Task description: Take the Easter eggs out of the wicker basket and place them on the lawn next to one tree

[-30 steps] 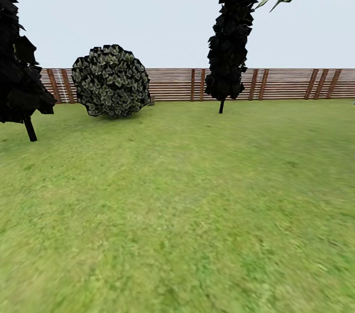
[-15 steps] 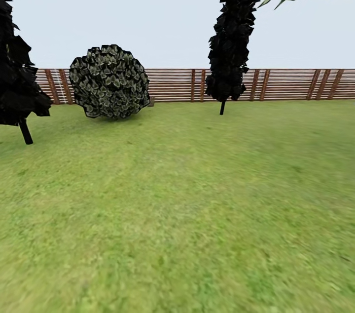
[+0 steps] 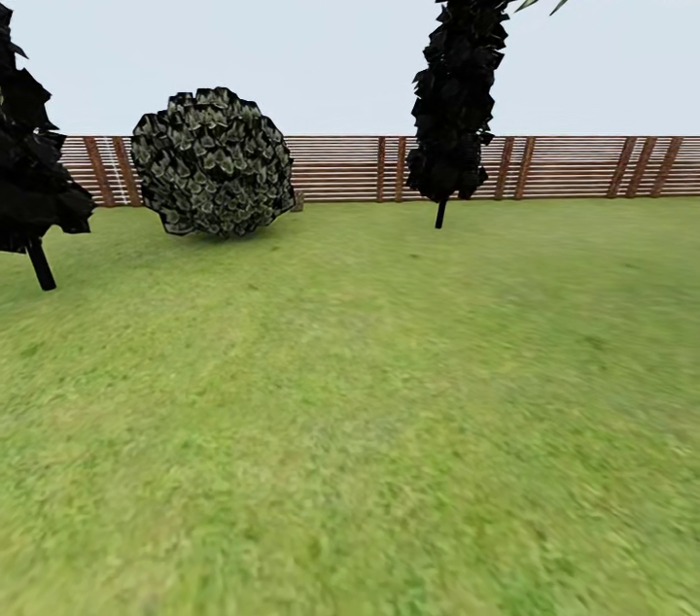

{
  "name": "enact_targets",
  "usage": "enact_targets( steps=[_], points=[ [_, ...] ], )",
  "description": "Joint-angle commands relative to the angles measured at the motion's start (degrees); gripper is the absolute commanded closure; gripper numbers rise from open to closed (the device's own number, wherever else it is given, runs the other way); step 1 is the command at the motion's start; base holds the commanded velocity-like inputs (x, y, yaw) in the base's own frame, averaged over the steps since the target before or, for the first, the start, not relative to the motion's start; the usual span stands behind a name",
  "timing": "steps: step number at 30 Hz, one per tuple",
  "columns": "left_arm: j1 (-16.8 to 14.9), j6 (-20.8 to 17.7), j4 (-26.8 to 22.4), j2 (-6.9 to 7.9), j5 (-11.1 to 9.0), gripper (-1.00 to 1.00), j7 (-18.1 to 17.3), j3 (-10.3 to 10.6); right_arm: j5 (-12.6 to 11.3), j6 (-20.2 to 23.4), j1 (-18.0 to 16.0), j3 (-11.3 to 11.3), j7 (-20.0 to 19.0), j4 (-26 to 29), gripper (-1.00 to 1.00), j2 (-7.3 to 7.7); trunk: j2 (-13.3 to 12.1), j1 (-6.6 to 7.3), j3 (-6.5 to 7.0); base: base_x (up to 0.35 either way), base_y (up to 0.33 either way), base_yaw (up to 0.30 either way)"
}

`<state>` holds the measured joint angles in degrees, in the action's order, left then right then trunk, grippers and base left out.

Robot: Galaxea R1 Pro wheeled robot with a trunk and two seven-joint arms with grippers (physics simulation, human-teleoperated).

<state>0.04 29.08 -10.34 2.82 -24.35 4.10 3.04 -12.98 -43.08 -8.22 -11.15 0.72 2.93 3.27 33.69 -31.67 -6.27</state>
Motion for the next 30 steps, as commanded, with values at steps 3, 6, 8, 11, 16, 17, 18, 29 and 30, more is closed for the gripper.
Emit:
enact_targets(
  steps=[3, 6, 8, 11, 16, 17, 18, 29, 30],
  points=[
    [0.0, -3.0, -0.6, -0.26, 0.1, -1.00, 0.5, 0.4, -0.1, 0.0, 0.0, 0.1, 0.1, 0.0, -1.00, -0.01, -1.1, 0.61, 0.46, 0.334, 0.000, 0.000],
    [0.0, -3.8, -1.1, -0.28, 0.1, -1.00, 0.5, 0.4, 0.0, 0.0, 0.0, 0.1, 0.1, 0.0, -1.00, -0.01, -2.3, 1.27, 1.00, 0.334, 0.000, 0.000],
    [0.0, -4.1, -1.3, -0.28, 0.1, -1.00, 0.5, 0.4, 0.0, 0.1, 0.0, 0.1, 0.1, -0.1, -1.00, -0.02, -3.2, 1.71, 1.36, 0.334, 0.000, 0.000],
    [0.0, -4.2, -1.3, -0.27, 0.1, -1.00, 0.6, 0.4, -0.1, 0.1, 0.0, 0.1, 0.1, -0.2, -1.00, -0.07, -4.4, 2.37, 1.89, 0.334, 0.000, 0.006],
    [0.0, -4.2, -1.3, -0.38, 0.1, -1.00, 0.6, 0.4, -0.1, 0.1, 0.0, 0.2, 0.1, -0.9, -1.00, -0.10, -5.6, 3.03, 2.43, 0.334, 0.000, 0.108],
    [0.0, -4.2, -1.4, -0.40, 0.1, -1.00, 0.6, 0.4, -0.1, 0.1, 0.0, 0.2, 0.1, -1.0, -1.00, -0.10, -5.6, 3.03, 2.43, 0.334, 0.000, 0.214],
    [0.0, -4.2, -1.4, -0.42, 0.1, -1.00, 0.6, 0.4, -0.1, 0.1, 0.0, 0.2, 0.1, -1.0, -1.00, -0.10, -5.6, 3.03, 2.43, 0.334, 0.000, 0.236],
    [0.0, -4.1, -1.4, -0.45, 0.2, -1.00, 0.6, 0.4, -0.1, 0.1, 0.0, 0.2, 0.1, -1.0, -1.00, -0.10, -5.6, 3.03, 2.43, 0.334, 0.000, 0.056],
    [0.0, -4.1, -1.4, -0.45, 0.2, -1.00, 0.6, 0.4, -0.1, 0.1, 0.0, 0.2, 0.1, -1.0, -1.00, -0.10, -5.6, 3.03, 2.43, 0.334, 0.000, 0.001]
  ],
)
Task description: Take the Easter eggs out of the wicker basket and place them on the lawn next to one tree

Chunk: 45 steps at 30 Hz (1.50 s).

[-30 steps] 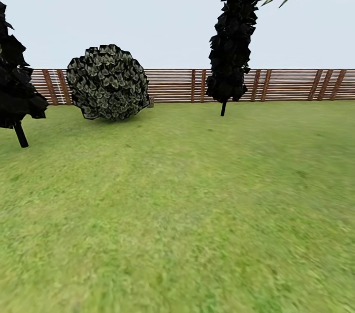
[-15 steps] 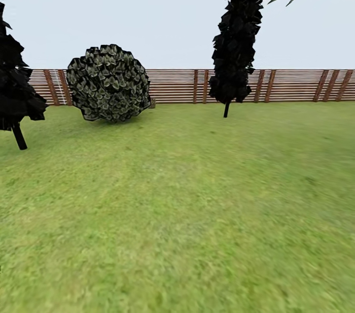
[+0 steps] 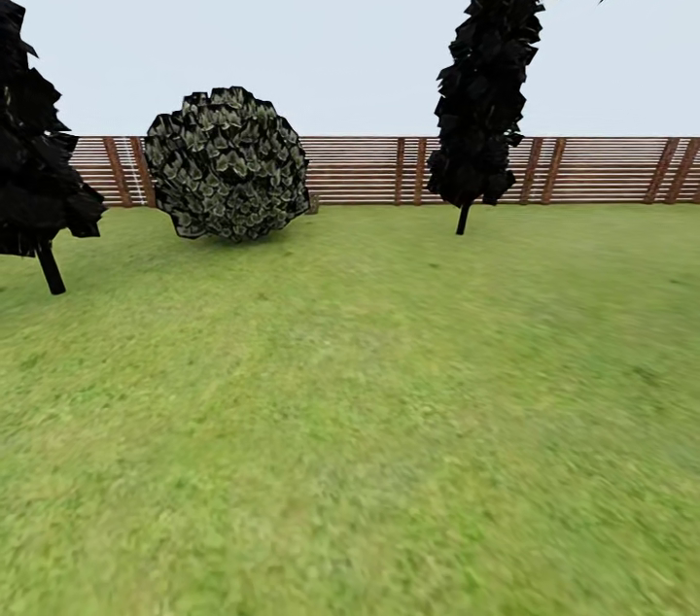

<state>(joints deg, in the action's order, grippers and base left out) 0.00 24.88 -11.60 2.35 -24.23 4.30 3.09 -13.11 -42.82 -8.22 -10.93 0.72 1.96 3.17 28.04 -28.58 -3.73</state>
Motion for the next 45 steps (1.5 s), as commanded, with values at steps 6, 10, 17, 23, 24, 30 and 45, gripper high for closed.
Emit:
enact_targets(
  steps=[6, 10, 17, 23, 24, 30, 45],
  points=[
    [0.0, 0.3, -0.1, 0.02, 0.1, -1.00, 0.4, 0.3, 0.0, -0.2, 0.0, -0.1, 0.1, 0.0, -1.00, 0.00, 0.1, -0.06, -0.10, 0.334, 0.000, 0.000],
    [0.0, 0.3, -0.1, 0.02, 0.1, -1.00, 0.4, 0.3, 0.0, -0.2, 0.0, 0.0, 0.1, -0.1, -1.00, 0.05, 0.1, -0.06, -0.10, 0.334, 0.000, 0.000],
    [0.0, 0.4, -0.1, 0.02, 0.1, -1.00, 0.4, 0.3, 0.0, -0.2, 0.0, 0.0, 0.1, 0.0, -1.00, 0.05, 0.1, -0.06, -0.10, 0.334, 0.050, 0.000],
    [0.0, 0.5, -0.1, 0.04, 0.1, -1.00, 0.4, 0.3, 0.0, -0.2, 0.0, 0.0, 0.1, 0.0, -1.00, 0.05, 0.1, -0.06, -0.10, 0.334, 0.077, 0.000],
    [0.0, 0.5, -0.1, 0.06, 0.1, -1.00, 0.4, 0.3, 0.0, -0.2, 0.0, 0.0, 0.1, 0.0, -1.00, 0.06, 0.1, -0.06, -0.10, 0.334, 0.101, 0.000],
    [0.0, 0.6, -0.1, 0.16, 0.0, -1.00, 0.4, 0.3, 0.0, -0.2, 0.0, 0.0, 0.1, 0.0, -1.00, 0.06, 0.1, -0.06, -0.10, 0.329, 0.155, 0.000],
    [0.0, 0.6, -0.1, 0.11, 0.0, -1.00, 0.4, 0.3, 0.0, -0.2, 0.0, -0.1, 0.1, -0.1, -1.00, 0.06, 0.1, -0.06, -0.10, 0.295, 0.225, 0.000]
  ],
)
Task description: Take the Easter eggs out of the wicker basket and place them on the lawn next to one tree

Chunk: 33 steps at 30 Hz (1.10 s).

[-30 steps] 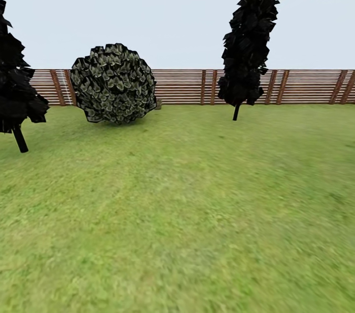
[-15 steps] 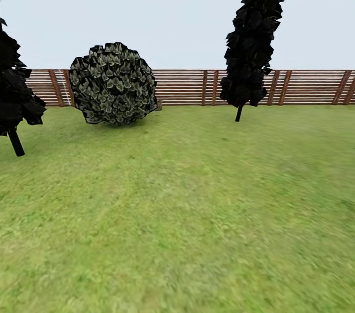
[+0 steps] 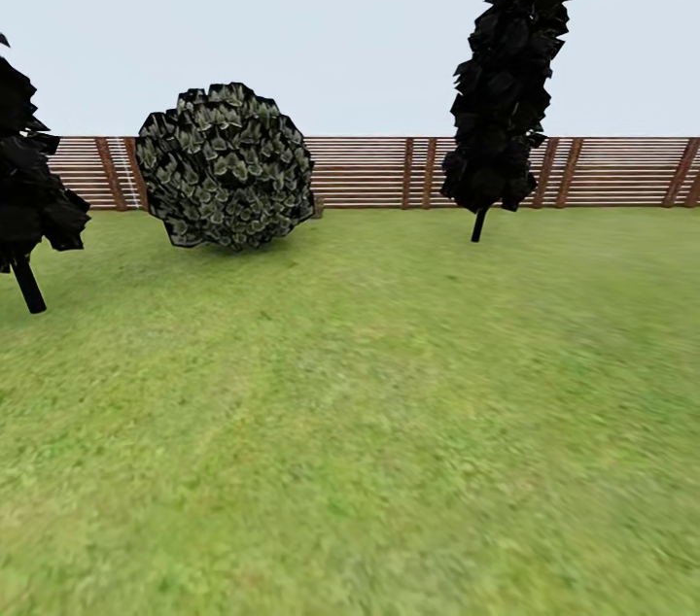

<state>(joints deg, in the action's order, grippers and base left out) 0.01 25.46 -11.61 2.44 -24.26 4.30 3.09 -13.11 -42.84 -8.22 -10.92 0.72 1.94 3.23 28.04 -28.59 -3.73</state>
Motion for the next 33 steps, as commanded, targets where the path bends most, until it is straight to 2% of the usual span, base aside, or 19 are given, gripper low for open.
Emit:
enact_targets(
  steps=[1, 7, 14, 33],
  points=[
    [0.0, 0.1, -0.1, 0.00, 0.1, -1.00, 0.4, 0.3, 0.0, -0.2, 0.0, -0.1, 0.1, 0.0, -1.00, 0.01, 0.1, -0.05, -0.10, 0.236, 0.269, 0.000],
    [0.0, 0.1, -0.1, 0.01, 0.1, -1.00, 0.3, 0.4, 0.0, -0.1, 0.0, -0.1, 0.1, 0.0, -1.00, -0.05, 0.1, -0.05, -0.10, 0.238, 0.261, 0.000],
    [0.0, 0.0, -0.1, -0.06, 0.2, -1.00, 0.2, 0.5, 0.0, -0.1, 0.0, -0.1, 0.1, -0.1, -1.00, -0.07, 0.1, -0.05, -0.10, 0.324, 0.053, 0.000],
    [0.0, 0.0, -0.1, -0.16, 0.3, -1.00, 0.3, 0.7, 0.0, -0.1, 0.0, -0.1, 0.1, -0.1, -1.00, -0.07, 0.1, -0.05, -0.10, 0.309, -0.176, 0.000]
  ],
)
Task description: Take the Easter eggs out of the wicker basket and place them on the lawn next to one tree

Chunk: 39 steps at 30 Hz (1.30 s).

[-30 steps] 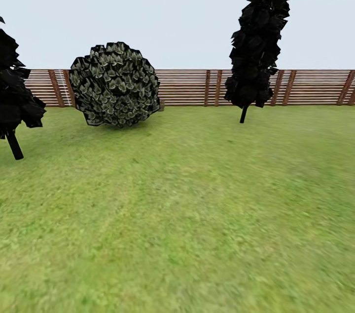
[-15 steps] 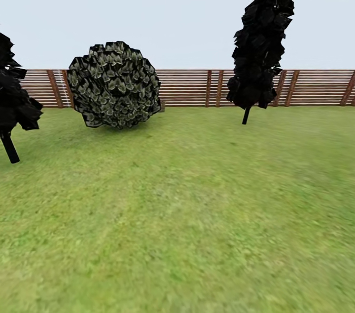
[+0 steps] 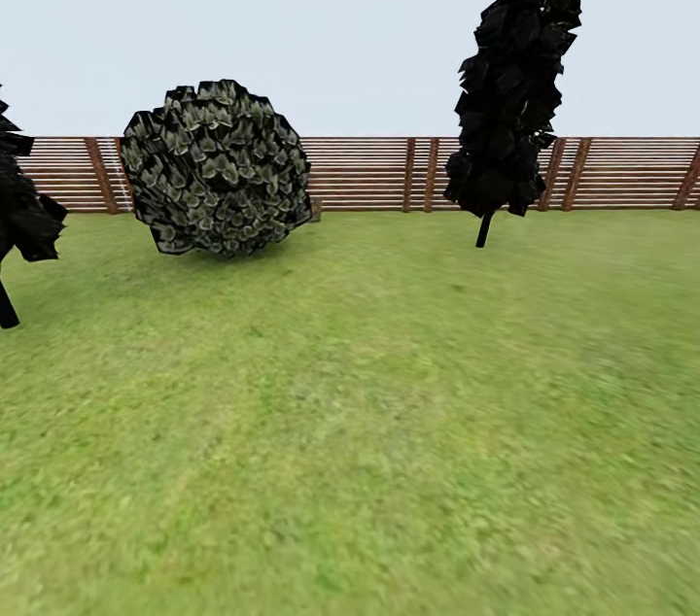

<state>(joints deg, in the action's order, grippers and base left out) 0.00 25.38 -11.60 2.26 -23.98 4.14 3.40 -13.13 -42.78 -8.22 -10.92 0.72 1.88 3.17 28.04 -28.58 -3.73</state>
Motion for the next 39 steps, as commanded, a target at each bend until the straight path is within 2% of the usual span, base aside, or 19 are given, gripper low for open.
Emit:
enact_targets(
  steps=[1, 19, 39],
  points=[
    [0.0, 0.1, -0.1, 0.02, 0.0, -1.00, 0.4, 0.4, 0.0, -0.1, 0.0, -0.1, 0.1, 0.0, -1.00, 0.00, 0.1, -0.06, -0.10, 0.301, -0.203, 0.000],
    [0.0, 7.1, -0.1, 0.02, -0.1, -1.00, 0.4, 0.4, 0.0, -0.7, 0.0, 0.0, 0.1, 0.0, -1.00, 0.07, 0.1, -0.06, -0.10, 0.301, -0.200, 0.000],
    [0.0, 7.4, -0.1, 0.02, -0.1, -1.00, 0.5, 0.4, 0.0, -1.1, 0.0, 0.2, 0.1, 0.0, -1.00, 0.05, 0.1, -0.06, -0.10, 0.317, -0.120, 0.003]
  ],
)
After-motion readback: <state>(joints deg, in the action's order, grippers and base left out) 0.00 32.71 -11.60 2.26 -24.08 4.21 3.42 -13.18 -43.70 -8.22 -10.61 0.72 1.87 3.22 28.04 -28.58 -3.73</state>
